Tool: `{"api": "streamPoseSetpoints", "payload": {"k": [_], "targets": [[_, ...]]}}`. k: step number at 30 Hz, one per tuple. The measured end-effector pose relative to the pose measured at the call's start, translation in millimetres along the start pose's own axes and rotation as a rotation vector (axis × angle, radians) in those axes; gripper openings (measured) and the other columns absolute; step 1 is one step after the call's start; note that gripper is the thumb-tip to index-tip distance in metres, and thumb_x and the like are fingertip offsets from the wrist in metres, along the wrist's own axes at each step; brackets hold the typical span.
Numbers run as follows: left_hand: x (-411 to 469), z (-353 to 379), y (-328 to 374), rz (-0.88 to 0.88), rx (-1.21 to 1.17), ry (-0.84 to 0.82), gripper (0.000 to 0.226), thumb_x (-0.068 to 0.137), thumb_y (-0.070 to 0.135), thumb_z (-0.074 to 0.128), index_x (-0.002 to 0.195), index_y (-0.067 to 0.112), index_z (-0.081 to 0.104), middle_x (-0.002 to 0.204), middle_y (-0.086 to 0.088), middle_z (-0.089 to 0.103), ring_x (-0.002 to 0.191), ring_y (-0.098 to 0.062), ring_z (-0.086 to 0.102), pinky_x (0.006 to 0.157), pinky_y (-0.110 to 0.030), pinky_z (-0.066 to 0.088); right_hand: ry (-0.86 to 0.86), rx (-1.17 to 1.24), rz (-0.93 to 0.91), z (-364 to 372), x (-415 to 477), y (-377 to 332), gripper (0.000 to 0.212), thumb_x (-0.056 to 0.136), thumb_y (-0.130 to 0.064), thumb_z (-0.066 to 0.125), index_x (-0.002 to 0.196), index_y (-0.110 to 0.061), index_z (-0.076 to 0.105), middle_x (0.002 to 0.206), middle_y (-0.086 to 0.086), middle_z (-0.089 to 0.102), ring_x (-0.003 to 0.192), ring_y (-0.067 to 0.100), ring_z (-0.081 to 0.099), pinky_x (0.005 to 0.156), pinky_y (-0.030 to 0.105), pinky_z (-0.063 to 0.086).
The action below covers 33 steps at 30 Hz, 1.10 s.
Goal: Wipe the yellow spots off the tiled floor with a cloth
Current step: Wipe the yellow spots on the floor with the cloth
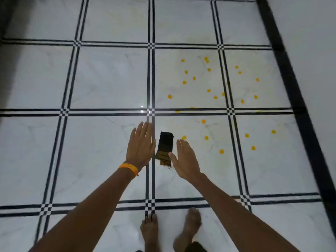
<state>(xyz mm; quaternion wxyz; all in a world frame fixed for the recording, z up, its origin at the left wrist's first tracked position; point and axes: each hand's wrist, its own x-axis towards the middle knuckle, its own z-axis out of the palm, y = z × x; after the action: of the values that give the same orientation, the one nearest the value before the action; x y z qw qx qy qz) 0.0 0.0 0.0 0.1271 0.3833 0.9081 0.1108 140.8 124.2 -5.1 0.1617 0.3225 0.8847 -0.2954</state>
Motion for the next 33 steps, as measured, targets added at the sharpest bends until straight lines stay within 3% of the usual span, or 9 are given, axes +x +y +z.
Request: {"api": "streamPoseSetpoints", "payload": {"k": [5, 10, 15, 18, 22, 26, 29, 31, 33], "targets": [[44.0, 200.8, -76.0, -0.086, -0.023, -0.095, 0.057, 0.105, 0.026, 0.036, 0.156, 0.007, 0.022, 0.163, -0.016, 0.021, 0.152, -0.033, 0.016, 0.123, -0.05, 0.02, -0.006, -0.077, -0.028, 168.3, 141.3, 67.0, 0.062, 0.108, -0.039, 0.033, 0.159, -0.006, 0.017, 0.166, 0.014, 0.021, 0.153, 0.03, 0.021, 0.125, 0.038, 0.021], [96.2, 315.0, -122.8, -0.061, -0.042, -0.079, 0.059, 0.105, 0.023, 0.041, 0.157, 0.009, 0.018, 0.165, -0.014, 0.014, 0.153, -0.033, 0.011, 0.123, -0.051, 0.018, 0.106, -0.15, -0.133, 267.2, 242.7, 97.1, 0.063, 0.109, -0.037, 0.031, 0.16, -0.007, 0.01, 0.17, 0.009, 0.008, 0.157, 0.026, 0.004, 0.128, 0.041, 0.009], [159.8, 394.3, -156.1, -0.031, -0.043, -0.017, 0.062, 0.104, 0.029, 0.035, 0.158, 0.009, 0.011, 0.166, -0.014, 0.01, 0.154, -0.031, 0.006, 0.123, -0.054, 0.016, 0.282, -0.184, -0.122, 340.2, 278.2, 143.9, 0.063, 0.108, -0.039, 0.025, 0.161, -0.01, 0.01, 0.169, 0.006, 0.007, 0.157, 0.022, 0.005, 0.128, 0.041, 0.008], [170.7, 421.0, -164.0, -0.016, 0.025, 0.016, 0.068, 0.102, 0.045, 0.02, 0.159, 0.011, 0.003, 0.167, -0.01, 0.001, 0.154, -0.027, -0.003, 0.124, -0.052, 0.009, 0.325, -0.182, -0.185, 338.2, 273.4, 172.0, 0.064, 0.106, -0.04, 0.027, 0.161, -0.011, 0.012, 0.17, 0.004, 0.007, 0.157, 0.018, 0.002, 0.128, 0.04, 0.005], [172.9, 433.2, -169.5, 0.032, 0.071, 0.097, 0.07, 0.102, 0.046, 0.021, 0.159, 0.011, -0.001, 0.168, -0.008, -0.002, 0.154, -0.023, -0.006, 0.125, -0.05, 0.005, 0.448, -0.26, -0.109, 289.0, 329.5, 224.0, 0.067, 0.104, -0.042, 0.023, 0.16, -0.005, 0.016, 0.168, 0.011, 0.014, 0.156, 0.024, 0.011, 0.127, 0.042, 0.009], [173.7, 433.5, -169.7, 0.051, 0.07, 0.098, 0.071, 0.102, 0.046, 0.022, 0.159, 0.012, 0.0, 0.168, -0.007, 0.0, 0.155, -0.022, -0.006, 0.125, -0.05, 0.006, 0.449, -0.289, -0.078, 267.2, 380.0, 199.4, 0.07, 0.102, -0.041, 0.014, 0.159, -0.001, 0.01, 0.168, 0.016, 0.008, 0.157, 0.027, 0.006, 0.128, 0.043, 0.007], [178.2, 427.1, -170.3, 0.063, 0.038, 0.095, 0.072, 0.099, 0.046, 0.027, 0.158, 0.007, 0.013, 0.165, -0.014, 0.016, 0.153, -0.029, 0.012, 0.124, -0.048, 0.017, 0.396, -0.299, -0.197, 292.5, 335.7, 193.0, 0.067, 0.102, -0.038, 0.02, 0.161, -0.007, 0.007, 0.17, 0.01, 0.002, 0.157, 0.022, 0.0, 0.128, 0.041, 0.008], [196.2, 420.8, -173.0, 0.079, 0.052, 0.11, 0.071, 0.097, 0.045, 0.03, 0.153, 0.001, 0.027, 0.156, -0.02, 0.034, 0.144, -0.036, 0.033, 0.118, -0.047, 0.03, 0.394, -0.319, -0.275, 304.2, 300.7, 222.9, 0.066, 0.102, -0.034, 0.026, 0.161, -0.009, 0.011, 0.17, 0.006, 0.006, 0.157, 0.019, 0.004, 0.127, 0.039, 0.01], [225.4, 418.5, -173.4, 0.073, 0.047, 0.129, 0.071, 0.096, 0.044, 0.03, 0.151, -0.002, 0.031, 0.153, -0.022, 0.037, 0.14, -0.037, 0.037, 0.116, -0.046, 0.031, 0.47, -0.33, -0.249, 289.9, 307.9, 260.1, 0.064, 0.102, -0.032, 0.028, 0.16, -0.007, 0.016, 0.169, 0.008, 0.012, 0.156, 0.022, 0.013, 0.126, 0.041, 0.014]]}}
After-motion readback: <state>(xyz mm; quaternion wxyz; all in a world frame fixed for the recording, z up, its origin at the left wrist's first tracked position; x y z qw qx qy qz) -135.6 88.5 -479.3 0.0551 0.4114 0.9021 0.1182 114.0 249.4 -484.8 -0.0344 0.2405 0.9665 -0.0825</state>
